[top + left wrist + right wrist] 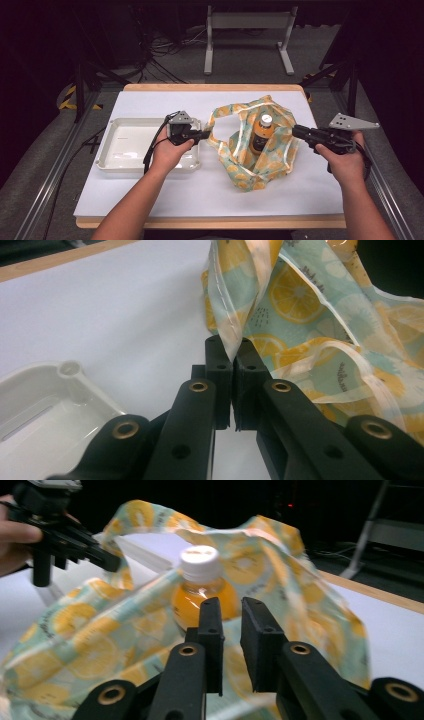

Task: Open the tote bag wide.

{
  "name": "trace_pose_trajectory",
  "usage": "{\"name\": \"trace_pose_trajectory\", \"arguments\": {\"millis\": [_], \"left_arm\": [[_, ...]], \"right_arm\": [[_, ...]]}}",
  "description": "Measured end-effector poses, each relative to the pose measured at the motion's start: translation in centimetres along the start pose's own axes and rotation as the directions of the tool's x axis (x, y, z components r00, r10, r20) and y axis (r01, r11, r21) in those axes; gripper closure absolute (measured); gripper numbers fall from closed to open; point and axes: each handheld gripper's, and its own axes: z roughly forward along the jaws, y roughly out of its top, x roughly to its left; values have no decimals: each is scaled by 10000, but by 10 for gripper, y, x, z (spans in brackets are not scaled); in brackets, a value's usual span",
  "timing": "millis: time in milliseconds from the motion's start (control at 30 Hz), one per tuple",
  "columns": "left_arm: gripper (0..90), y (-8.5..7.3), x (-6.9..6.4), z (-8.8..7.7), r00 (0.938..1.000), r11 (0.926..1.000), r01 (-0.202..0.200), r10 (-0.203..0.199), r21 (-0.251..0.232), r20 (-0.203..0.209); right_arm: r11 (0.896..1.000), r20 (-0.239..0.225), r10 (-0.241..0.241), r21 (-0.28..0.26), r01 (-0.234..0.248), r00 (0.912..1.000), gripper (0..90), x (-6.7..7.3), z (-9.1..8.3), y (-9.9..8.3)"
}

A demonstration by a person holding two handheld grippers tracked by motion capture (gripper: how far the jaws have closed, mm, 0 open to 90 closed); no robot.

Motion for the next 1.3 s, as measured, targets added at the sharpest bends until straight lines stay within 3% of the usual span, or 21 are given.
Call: {"name": "trace_pose_trajectory", "arguments": {"millis": [100,367,600,667,700,733,833,900,967,1033,1100,1133,1233,1300], "left_arm": [[874,0,-1,0,9999,9999,-164,164,29,-47],[872,0,-5,0,9999,10000,-36,36,-11,137],[846,2,-9,-3,9997,9997,-148,152,-168,183],[738,3,-12,-5,9998,9991,-92,85,-402,-166],[617,6,-16,-6,9989,9975,-216,187,-672,-430],[521,6,-16,-6,9989,9975,-216,187,-672,-430],[448,18,-34,-12,9958,9897,-816,760,-1180,-515],[449,26,-46,-14,9921,9831,-1248,1220,-1341,-292],[476,33,-60,-11,9870,9785,-1543,1591,-1369,245],[504,37,-69,-4,9812,9774,-1551,1693,-1438,928],[547,39,-76,7,9713,9772,-1564,1785,-1435,1572],[584,39,-76,7,9713,9772,-1564,1785,-1435,1572],[635,39,-84,29,9545,9810,-1516,1771,-1212,2399],[650,38,-87,40,9464,9829,-1519,1750,-1043,2716]], "right_arm": [[9999,-38,-37,136,37,10000,834,0,13,3],[9996,-10,131,235,-131,9999,900,-10,43,7],[9947,290,-45,1027,15,9996,900,-12,61,-2],[9933,388,-77,1157,32,9992,900,-13,61,-5],[9926,455,-151,1214,95,9989,900,-13,61,-6],[9926,455,-151,1214,95,9989,900,-13,61,-6],[9924,449,-20,1229,-35,9990,900,-14,59,-10],[9922,438,31,1244,-85,9990,900,-14,59,-12],[9925,428,45,1220,-97,9991,900,-14,59,-13],[9927,397,76,1200,-124,9992,900,-14,59,-14],[9926,379,35,1211,-81,9993,900,-14,59,-15],[9926,379,35,1211,-81,9993,900,-14,59,-15],[9926,368,134,1201,-177,9992,900,-14,58,-16],[9926,363,115,1208,-158,9993,900,-15,58,-18]]}}
